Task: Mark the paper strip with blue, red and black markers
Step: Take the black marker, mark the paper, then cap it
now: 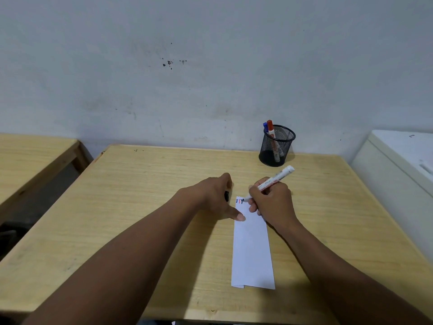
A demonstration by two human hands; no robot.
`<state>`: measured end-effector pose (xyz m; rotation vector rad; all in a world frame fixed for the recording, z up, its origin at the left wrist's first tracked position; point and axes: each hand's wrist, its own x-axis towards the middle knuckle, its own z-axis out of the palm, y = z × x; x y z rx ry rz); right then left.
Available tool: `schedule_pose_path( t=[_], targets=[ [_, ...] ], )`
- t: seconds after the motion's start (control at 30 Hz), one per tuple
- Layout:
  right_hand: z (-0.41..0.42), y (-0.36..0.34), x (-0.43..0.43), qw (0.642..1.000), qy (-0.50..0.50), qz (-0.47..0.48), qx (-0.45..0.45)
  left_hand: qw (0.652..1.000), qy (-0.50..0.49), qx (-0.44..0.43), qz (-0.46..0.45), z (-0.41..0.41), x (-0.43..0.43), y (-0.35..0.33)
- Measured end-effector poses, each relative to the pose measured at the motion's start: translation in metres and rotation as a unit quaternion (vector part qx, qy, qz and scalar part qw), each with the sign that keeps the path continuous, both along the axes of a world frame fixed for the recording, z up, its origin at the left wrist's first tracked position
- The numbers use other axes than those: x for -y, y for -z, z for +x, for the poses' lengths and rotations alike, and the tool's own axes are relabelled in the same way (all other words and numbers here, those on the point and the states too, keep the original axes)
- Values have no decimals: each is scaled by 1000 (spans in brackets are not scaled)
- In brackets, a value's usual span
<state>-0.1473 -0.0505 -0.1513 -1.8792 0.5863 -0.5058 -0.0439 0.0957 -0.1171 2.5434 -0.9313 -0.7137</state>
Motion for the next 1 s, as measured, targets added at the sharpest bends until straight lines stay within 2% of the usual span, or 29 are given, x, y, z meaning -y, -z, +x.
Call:
schedule_pose_path(
  t=[0.13, 0.27, 0.4, 0.47, 0.53, 0.6, 0.73, 0.87, 1.0],
  targets=[
    [3, -8, 6, 989, 48, 130, 42, 999, -24, -33, -24, 8, -4, -2],
    [8, -18, 10, 968, 65, 239, 43, 994, -44, -59, -77, 20, -9, -8],
    [17, -44, 18, 971, 47, 227, 67, 991, -44, -17, -128, 27, -11, -3],
    [21, -65, 23, 974, 10, 215, 72, 981, -67, -35, -177, 30, -8, -4],
    [27, -85, 27, 973, -30, 220, 64, 953, -99, -100, -269, 34, -5, -14],
    [33, -103, 29, 967, -51, 242, 60, 908, -133, -161, -362, 38, -1, -29],
    [42, -124, 31, 954, -48, 287, 78, 828, -184, -240, -473, 44, 14, -58],
    [45, -131, 31, 942, -38, 319, 101, 792, -202, -270, -509, 43, 27, -73],
    [49, -131, 31, 937, -29, 324, 129, 780, -205, -282, -520, 43, 36, -76]
  ],
)
